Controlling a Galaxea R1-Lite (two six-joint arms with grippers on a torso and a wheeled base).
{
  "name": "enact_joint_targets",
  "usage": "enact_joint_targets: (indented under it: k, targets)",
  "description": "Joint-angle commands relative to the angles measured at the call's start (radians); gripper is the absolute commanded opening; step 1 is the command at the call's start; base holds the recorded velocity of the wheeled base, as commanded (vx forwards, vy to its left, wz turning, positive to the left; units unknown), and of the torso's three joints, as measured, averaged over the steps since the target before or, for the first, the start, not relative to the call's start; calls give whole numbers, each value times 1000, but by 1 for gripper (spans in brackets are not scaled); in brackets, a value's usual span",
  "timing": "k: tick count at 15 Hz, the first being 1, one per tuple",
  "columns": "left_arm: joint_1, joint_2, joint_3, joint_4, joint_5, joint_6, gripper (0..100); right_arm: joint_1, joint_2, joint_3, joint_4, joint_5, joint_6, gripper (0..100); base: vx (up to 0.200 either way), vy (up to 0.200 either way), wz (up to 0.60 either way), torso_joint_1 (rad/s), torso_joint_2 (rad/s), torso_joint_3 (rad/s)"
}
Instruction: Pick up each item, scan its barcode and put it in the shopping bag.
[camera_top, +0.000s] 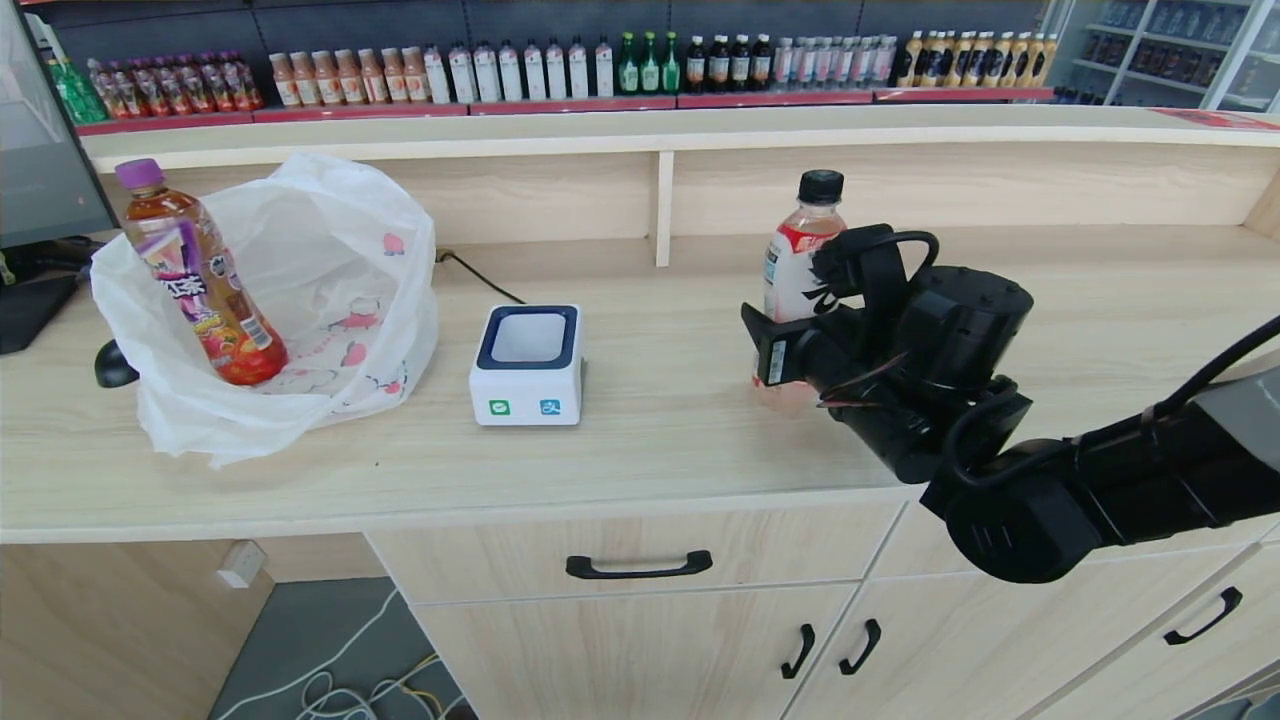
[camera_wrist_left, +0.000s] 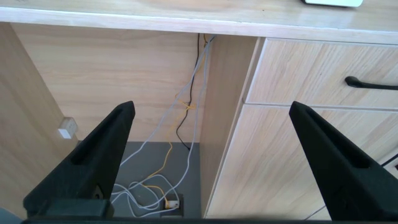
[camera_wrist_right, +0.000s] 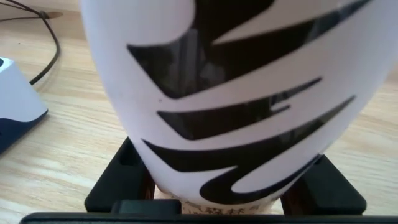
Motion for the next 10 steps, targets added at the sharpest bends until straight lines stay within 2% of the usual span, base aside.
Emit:
enact_joint_targets:
  k: [1, 7, 10]
  targets:
    - [0, 0, 0, 0, 0, 0, 100, 10, -25, 3, -3, 0, -1, 0, 0, 0, 0, 0, 0, 0]
    - [0, 0, 0, 0, 0, 0, 100, 24, -117, 57, 0, -1, -2, 0, 0, 0, 0, 0, 0, 0]
    - [0, 0, 0, 0, 0, 0, 100, 54, -206, 137, 0, -1, -6, 0, 0, 0, 0, 0, 0, 0]
